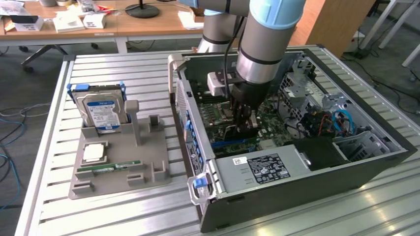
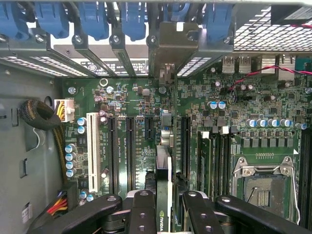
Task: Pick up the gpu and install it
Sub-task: 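Insert the gpu into the slot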
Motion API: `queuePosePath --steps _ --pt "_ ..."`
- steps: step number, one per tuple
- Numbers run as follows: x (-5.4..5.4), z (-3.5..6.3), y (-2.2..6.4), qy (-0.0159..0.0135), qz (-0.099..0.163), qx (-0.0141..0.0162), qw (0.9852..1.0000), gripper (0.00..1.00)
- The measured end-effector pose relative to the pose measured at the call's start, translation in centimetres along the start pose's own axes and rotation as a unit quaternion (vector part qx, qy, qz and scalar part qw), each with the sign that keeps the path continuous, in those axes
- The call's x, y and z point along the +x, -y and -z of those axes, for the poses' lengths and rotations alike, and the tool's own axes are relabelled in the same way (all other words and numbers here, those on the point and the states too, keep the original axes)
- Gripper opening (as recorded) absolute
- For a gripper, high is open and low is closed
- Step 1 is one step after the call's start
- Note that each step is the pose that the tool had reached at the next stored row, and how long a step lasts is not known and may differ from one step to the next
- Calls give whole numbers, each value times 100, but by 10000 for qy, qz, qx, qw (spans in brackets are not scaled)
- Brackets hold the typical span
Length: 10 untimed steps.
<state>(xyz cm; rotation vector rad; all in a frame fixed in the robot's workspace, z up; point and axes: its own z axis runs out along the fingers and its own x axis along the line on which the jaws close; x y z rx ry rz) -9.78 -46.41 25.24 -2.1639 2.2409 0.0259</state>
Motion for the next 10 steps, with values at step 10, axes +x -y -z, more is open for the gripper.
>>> queuePosePath --steps 10 --pt "0 -10 0 0 0 0 10000 26"
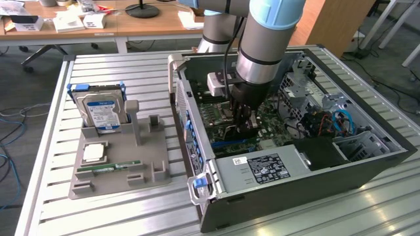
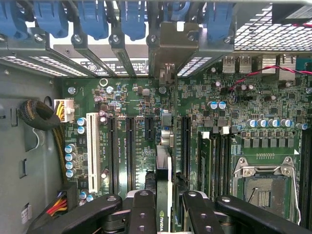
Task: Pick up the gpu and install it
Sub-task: 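Insert the gpu into the slot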
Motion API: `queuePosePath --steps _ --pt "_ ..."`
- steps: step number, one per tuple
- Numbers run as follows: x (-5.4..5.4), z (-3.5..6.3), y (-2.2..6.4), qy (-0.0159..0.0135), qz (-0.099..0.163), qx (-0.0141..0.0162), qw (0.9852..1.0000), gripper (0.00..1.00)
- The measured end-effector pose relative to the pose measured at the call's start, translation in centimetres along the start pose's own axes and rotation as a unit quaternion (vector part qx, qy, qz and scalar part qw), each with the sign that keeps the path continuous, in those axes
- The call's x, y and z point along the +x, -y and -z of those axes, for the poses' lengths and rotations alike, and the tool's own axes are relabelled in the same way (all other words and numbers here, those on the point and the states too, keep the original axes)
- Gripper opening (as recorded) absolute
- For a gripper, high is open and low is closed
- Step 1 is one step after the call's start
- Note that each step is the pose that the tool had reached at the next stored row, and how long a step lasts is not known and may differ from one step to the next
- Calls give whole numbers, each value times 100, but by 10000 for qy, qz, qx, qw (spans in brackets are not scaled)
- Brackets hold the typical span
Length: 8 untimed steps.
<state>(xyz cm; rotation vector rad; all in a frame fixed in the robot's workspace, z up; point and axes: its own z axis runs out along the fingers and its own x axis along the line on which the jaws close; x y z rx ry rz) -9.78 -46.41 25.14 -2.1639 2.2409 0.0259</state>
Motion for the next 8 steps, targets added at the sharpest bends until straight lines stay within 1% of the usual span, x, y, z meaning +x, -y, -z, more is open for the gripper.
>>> queuePosePath --steps 8 --pt "-1 9 0 2 0 1 10000 26"
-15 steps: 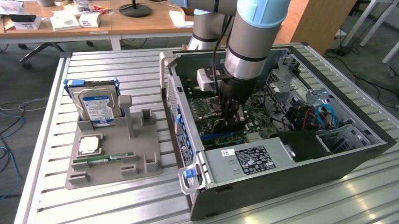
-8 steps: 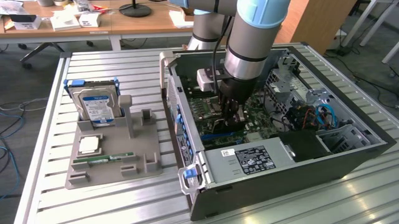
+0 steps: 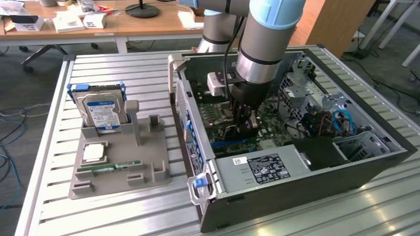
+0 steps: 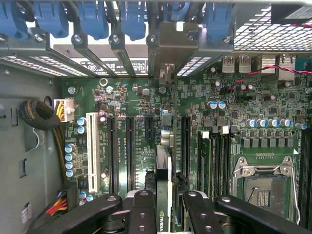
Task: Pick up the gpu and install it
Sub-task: 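Insert the gpu into the slot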
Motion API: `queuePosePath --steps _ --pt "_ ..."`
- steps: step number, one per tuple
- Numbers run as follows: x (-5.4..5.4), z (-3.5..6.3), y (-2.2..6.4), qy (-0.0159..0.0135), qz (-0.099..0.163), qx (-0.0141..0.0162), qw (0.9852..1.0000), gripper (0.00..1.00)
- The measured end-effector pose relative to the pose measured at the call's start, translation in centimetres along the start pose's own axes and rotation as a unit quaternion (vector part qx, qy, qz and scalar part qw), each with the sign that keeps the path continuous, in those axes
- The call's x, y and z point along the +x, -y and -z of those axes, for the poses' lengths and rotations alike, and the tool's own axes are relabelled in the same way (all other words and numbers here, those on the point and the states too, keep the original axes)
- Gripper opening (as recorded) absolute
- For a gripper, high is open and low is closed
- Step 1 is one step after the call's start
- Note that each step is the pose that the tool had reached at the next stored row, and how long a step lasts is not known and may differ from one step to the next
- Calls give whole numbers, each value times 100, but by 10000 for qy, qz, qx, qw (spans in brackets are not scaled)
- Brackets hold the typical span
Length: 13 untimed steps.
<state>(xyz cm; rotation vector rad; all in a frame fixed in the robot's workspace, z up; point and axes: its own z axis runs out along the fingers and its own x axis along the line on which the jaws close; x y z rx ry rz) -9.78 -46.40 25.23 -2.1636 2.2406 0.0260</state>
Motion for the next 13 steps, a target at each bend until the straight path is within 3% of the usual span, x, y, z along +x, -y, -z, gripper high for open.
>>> queuePosePath --steps 4,7,13 --pt "0 5 0 2 0 1 10000 26" --pt "0 6 0 28 1 14 10000 26" --pt "1 -3 0 28 2 15 10000 26"
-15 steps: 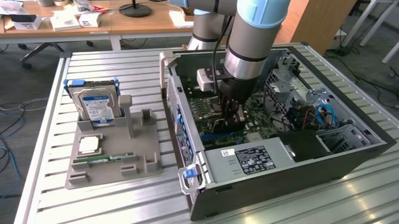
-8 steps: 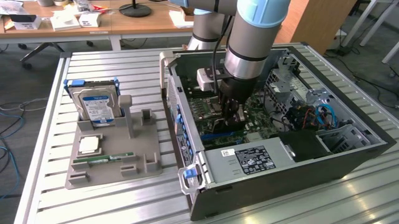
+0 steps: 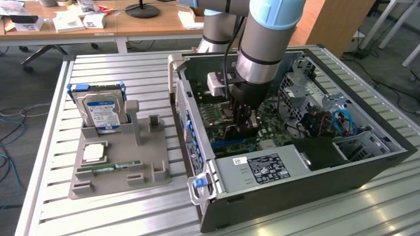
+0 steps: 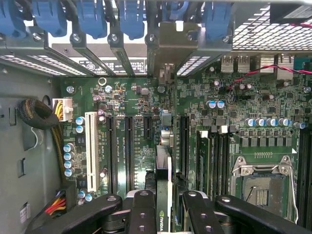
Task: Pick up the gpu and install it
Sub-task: 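Insert the gpu into the slot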
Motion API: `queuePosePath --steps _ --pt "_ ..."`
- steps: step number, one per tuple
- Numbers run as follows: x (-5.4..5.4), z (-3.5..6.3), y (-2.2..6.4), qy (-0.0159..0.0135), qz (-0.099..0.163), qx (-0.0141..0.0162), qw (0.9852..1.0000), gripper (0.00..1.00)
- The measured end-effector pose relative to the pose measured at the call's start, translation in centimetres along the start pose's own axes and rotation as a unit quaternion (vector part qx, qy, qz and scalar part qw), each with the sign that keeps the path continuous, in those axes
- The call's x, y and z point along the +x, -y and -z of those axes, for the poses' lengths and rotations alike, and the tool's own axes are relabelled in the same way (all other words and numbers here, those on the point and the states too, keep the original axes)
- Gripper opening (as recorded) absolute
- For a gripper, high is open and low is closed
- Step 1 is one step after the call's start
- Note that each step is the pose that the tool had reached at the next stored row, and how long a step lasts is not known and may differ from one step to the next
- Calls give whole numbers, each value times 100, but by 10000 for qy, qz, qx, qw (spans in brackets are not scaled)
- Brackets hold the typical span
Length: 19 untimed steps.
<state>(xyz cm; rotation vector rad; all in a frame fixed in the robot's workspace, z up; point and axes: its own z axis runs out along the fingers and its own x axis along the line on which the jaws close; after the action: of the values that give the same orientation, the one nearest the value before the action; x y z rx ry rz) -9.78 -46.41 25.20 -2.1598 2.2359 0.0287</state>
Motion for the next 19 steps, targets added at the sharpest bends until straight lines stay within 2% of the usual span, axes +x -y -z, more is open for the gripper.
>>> queuePosePath --steps 19 --pt "0 -18 -1 0 -1 0 10000 26"
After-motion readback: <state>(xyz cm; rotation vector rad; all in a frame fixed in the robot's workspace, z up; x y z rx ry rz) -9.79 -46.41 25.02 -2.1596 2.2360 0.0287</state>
